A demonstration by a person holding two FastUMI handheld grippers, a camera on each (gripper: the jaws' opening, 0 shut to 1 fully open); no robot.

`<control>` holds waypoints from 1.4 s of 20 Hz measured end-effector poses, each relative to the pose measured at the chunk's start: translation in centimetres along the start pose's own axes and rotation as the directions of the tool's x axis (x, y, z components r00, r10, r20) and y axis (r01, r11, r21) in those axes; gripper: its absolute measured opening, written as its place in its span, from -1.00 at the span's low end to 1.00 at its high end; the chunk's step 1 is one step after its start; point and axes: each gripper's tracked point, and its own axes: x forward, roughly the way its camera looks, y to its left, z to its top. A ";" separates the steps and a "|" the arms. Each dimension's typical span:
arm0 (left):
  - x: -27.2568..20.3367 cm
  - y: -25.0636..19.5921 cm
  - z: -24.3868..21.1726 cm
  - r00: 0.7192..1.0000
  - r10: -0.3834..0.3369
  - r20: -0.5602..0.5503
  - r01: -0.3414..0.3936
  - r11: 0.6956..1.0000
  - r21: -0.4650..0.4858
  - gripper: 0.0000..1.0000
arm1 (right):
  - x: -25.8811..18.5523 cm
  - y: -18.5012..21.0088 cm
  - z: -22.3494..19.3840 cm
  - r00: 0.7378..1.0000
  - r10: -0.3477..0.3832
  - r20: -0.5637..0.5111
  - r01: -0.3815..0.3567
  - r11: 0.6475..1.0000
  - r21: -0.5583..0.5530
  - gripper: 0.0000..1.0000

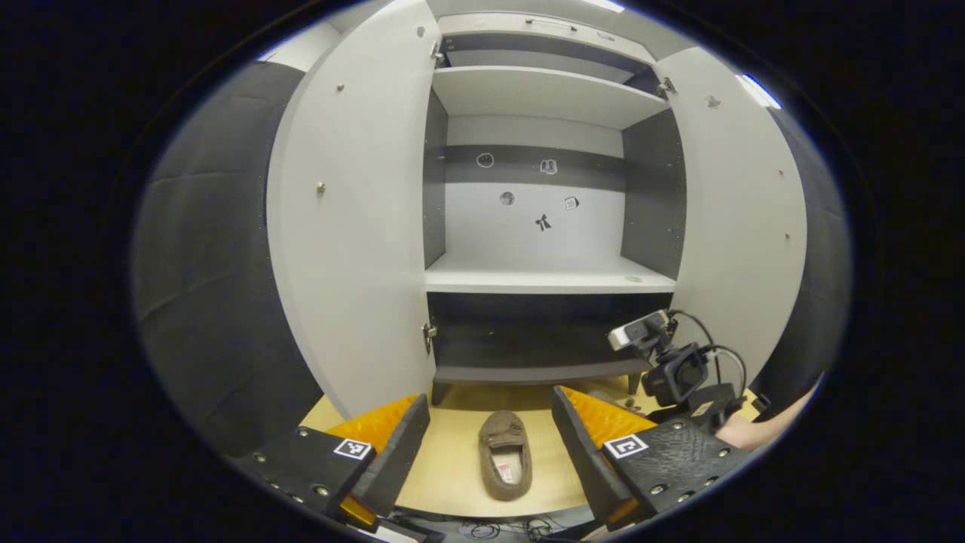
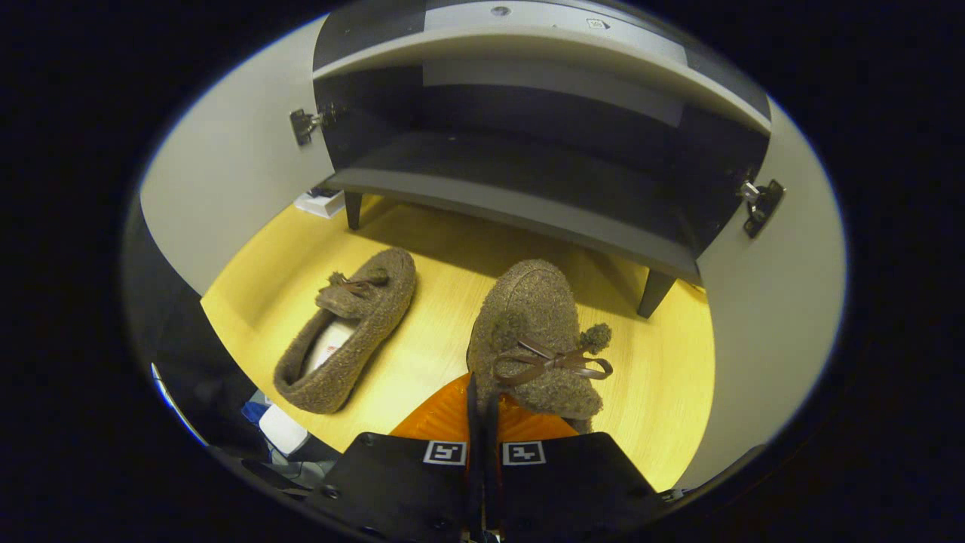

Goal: Grab one shoe with the right hand and put it into the shoe cabinet, grab the other shoe with the left hand and put it into the shoe cabinet; then close the right door with the right hand and the left door with the left hand.

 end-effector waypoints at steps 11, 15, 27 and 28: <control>-0.8 0.1 -2.5 0.999 -0.036 -0.001 0.036 0.999 -0.024 0.90 | -12.2 0.0 9.0 0.964 0.014 0.267 -0.045 0.993 0.110 -0.94; -0.5 -0.3 -3.5 0.997 -0.081 -0.020 0.080 0.997 -0.018 0.89 | -16.2 0.1 14.1 0.924 0.010 0.383 -0.045 0.996 0.082 -0.93; 0.3 -0.7 -0.1 0.997 -0.072 0.031 0.073 0.997 -0.014 1.00 | -18.6 -4.4 31.4 0.811 -0.018 0.585 -0.053 0.993 0.105 -0.94; 0.3 -0.4 0.2 0.997 -0.061 0.037 0.061 0.998 -0.013 1.00 | -18.3 -5.3 33.0 0.798 -0.030 0.603 -0.047 0.993 0.113 -0.94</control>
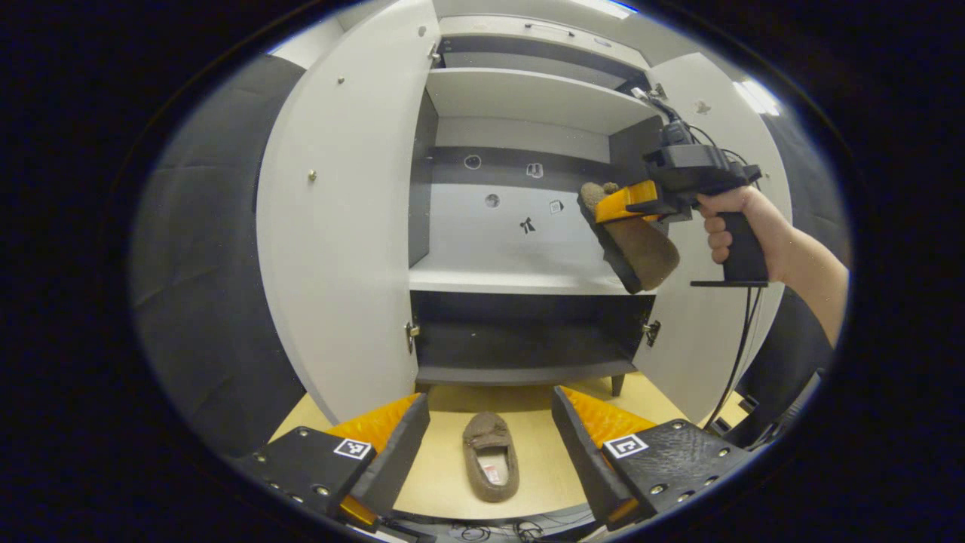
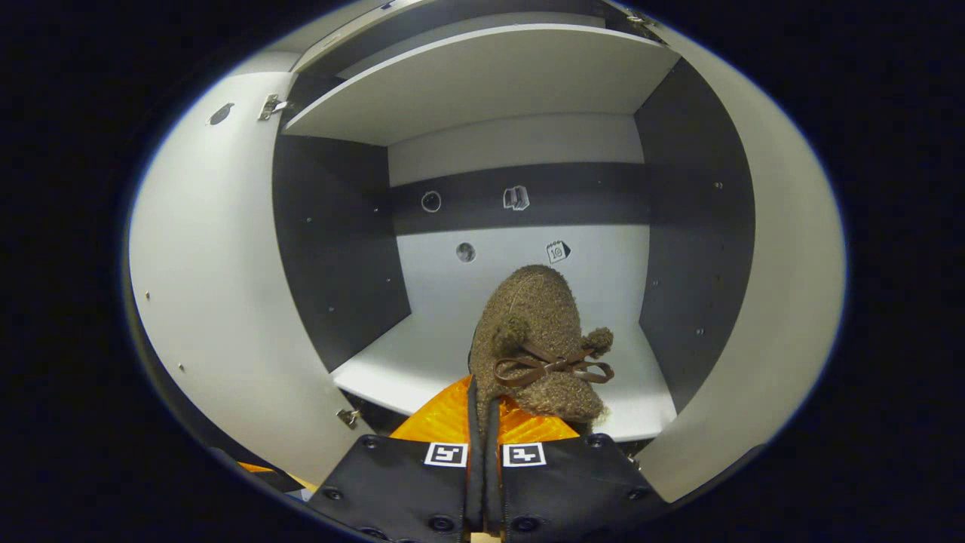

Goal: Grab one shoe with the right hand and put it into the shoe cabinet, grab the other shoe with the left hand and put it into the shoe cabinet; then close the right door with the right hand and the left door with the left hand.

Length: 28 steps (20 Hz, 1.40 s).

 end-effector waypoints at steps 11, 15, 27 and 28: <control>2.5 0.9 0.8 0.993 0.112 -0.024 -0.112 0.993 -0.021 0.89 | 11.8 -6.2 1.9 0.995 -0.094 0.027 0.093 0.995 0.026 -0.94; 3.7 0.8 1.3 0.987 0.162 -0.021 -0.161 0.987 0.010 0.89 | 14.2 -6.3 1.1 0.996 -0.082 0.020 0.081 0.995 0.050 -0.91; 4.4 0.8 -0.1 0.981 0.180 -0.076 -0.174 0.982 0.072 1.00 | 12.9 -3.9 0.5 0.998 -0.053 -0.016 0.054 0.995 0.083 0.59; 4.3 1.0 -0.3 0.982 0.172 -0.078 -0.167 0.984 0.061 1.00 | 11.9 -3.8 0.6 0.998 -0.058 -0.014 0.059 0.995 0.077 0.96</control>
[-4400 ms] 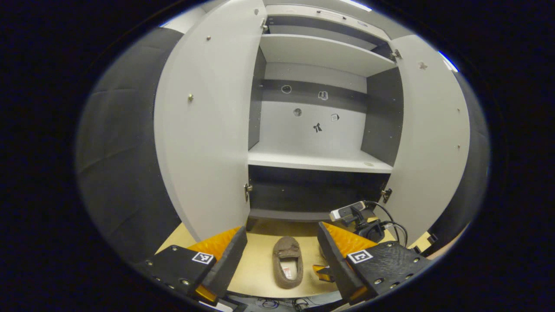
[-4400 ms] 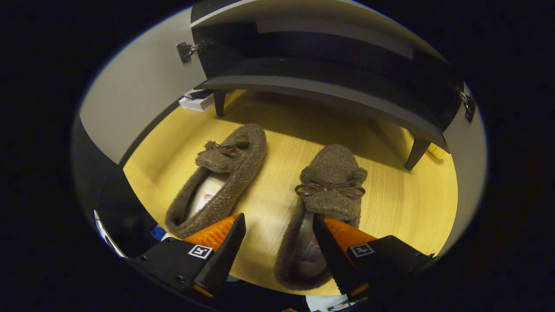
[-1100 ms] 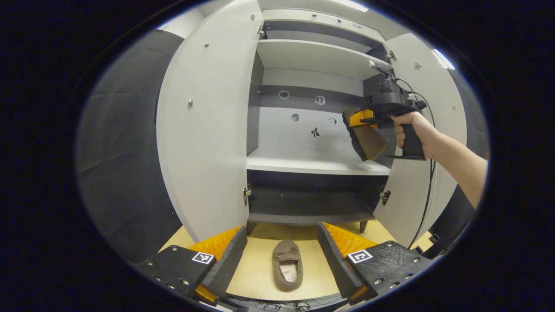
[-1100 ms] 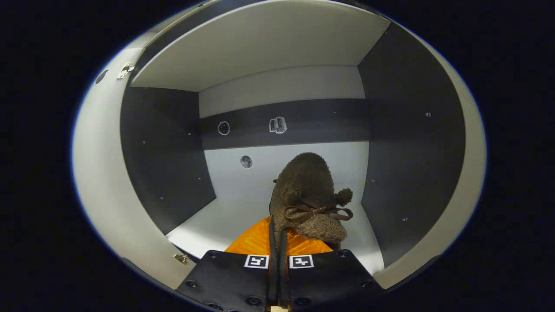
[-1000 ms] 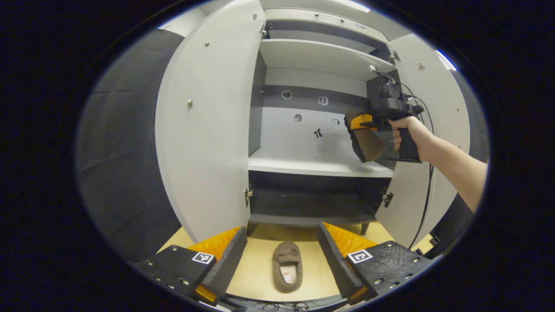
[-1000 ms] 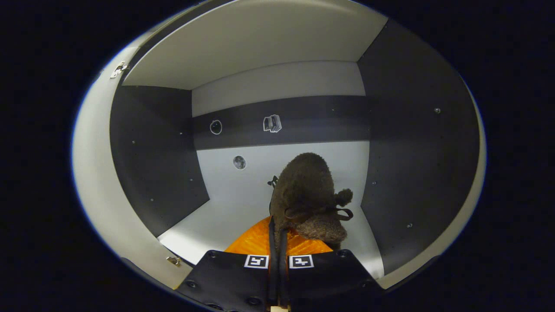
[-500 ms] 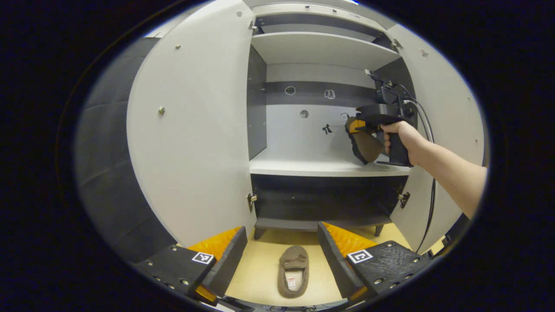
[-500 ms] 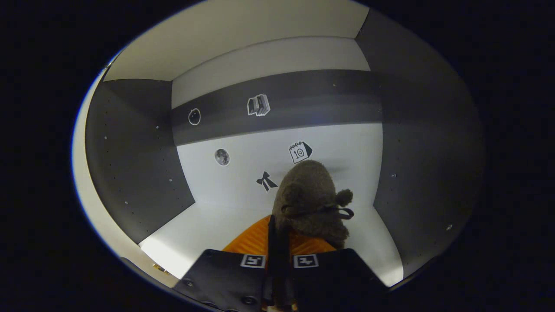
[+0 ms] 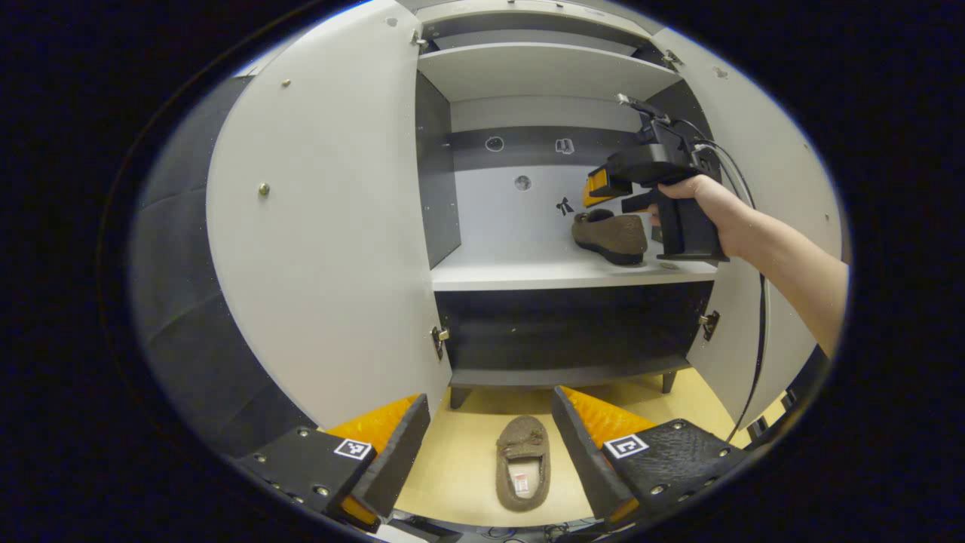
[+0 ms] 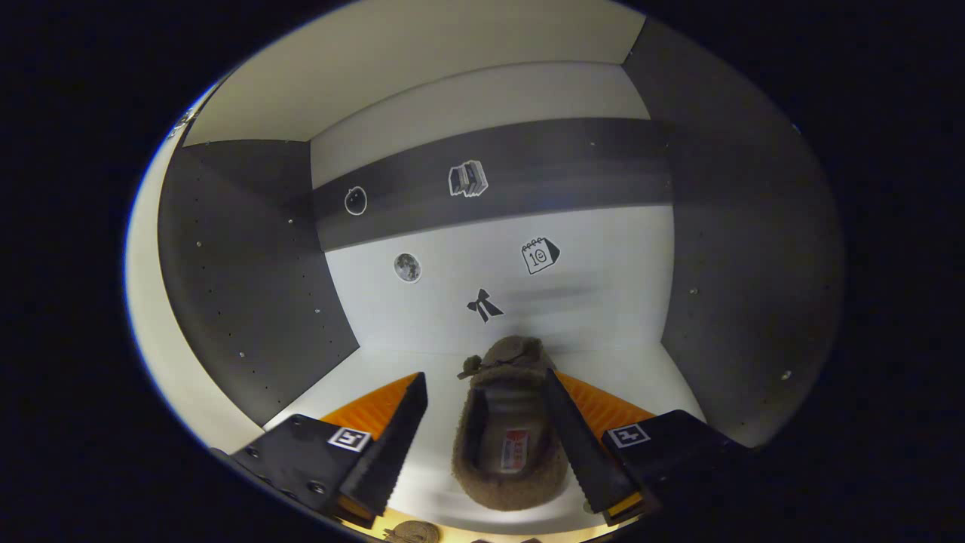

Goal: Grab one shoe with the right hand and put it into the shoe cabinet, grab the other shoe with the left hand and put it into the shoe cabinet; then close the right door with the right hand and the left door with the left hand.

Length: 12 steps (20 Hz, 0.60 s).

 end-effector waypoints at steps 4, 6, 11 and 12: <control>0.5 0.3 -1.3 0.997 -0.071 -0.019 0.070 0.997 -0.014 0.89 | -4.8 -0.4 0.1 0.997 -0.051 0.054 0.052 0.998 -0.020 0.96; 1.1 0.5 -2.4 0.994 -0.099 -0.047 0.101 0.993 0.054 0.90 | -7.5 -0.8 -0.3 0.993 -0.080 0.088 0.083 0.996 -0.033 0.96; 3.1 -0.8 -7.1 0.972 -0.193 -0.137 0.205 0.976 0.078 0.90 | -14.8 -1.4 -2.2 0.978 -0.141 0.151 0.147 0.989 -0.029 1.00; 3.9 -1.3 -8.3 0.965 -0.208 -0.158 0.223 0.971 0.086 0.90 | -16.1 -1.4 -2.5 0.973 -0.153 0.171 0.160 0.987 -0.024 0.96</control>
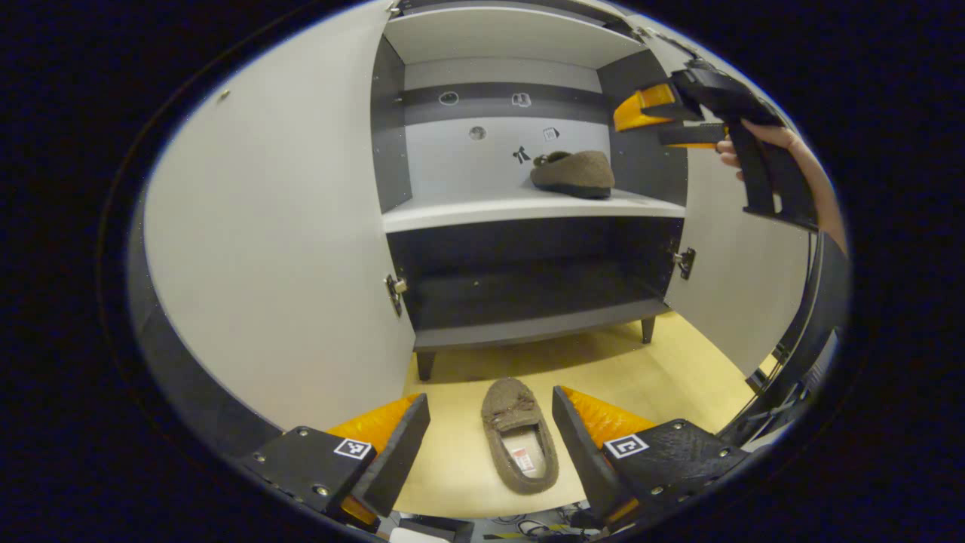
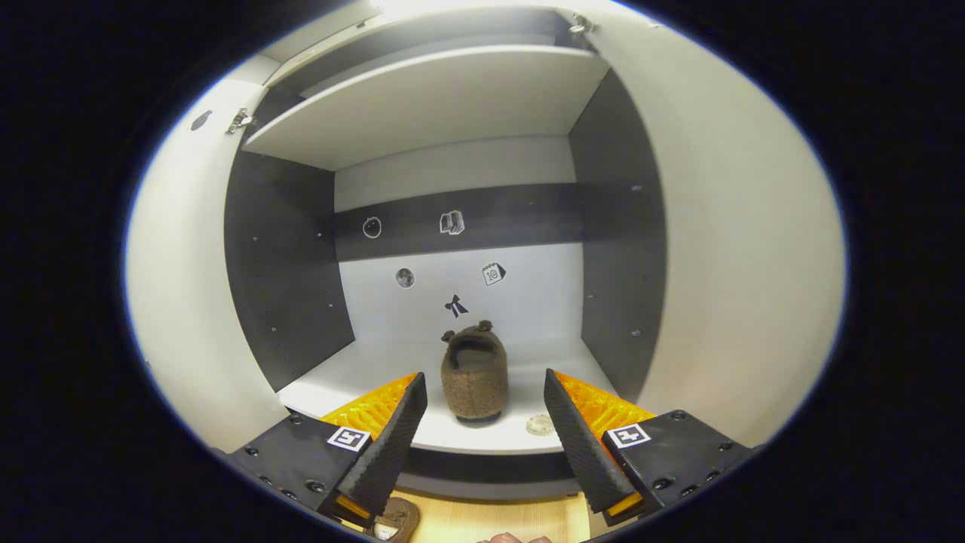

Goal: Grab one shoe with the right hand and put it into the shoe cabinet, grab the other shoe with the left hand and put it into the shoe cabinet; then close the right door with the right hand and the left door with the left hand.

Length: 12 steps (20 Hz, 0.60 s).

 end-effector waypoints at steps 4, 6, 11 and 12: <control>3.0 -0.9 -4.1 0.996 -0.034 -0.080 0.040 0.996 0.074 0.89 | -5.3 0.0 -0.9 0.999 -0.021 0.044 0.021 1.000 -0.015 0.96; 4.3 -0.9 -5.9 0.991 -0.039 -0.125 0.049 0.996 0.078 0.90 | -7.8 0.2 -2.1 0.999 -0.032 0.042 0.033 0.999 -0.032 1.00; 6.9 -0.1 -9.1 0.973 -0.050 -0.224 0.063 0.997 0.053 0.91 | -13.1 0.0 -5.4 0.998 -0.057 0.002 0.057 0.997 -0.045 0.97; 7.5 -0.1 -9.7 0.971 -0.046 -0.235 0.062 0.996 0.064 1.00 | -14.1 -0.4 -5.7 0.997 -0.074 -0.001 0.074 0.996 -0.047 0.97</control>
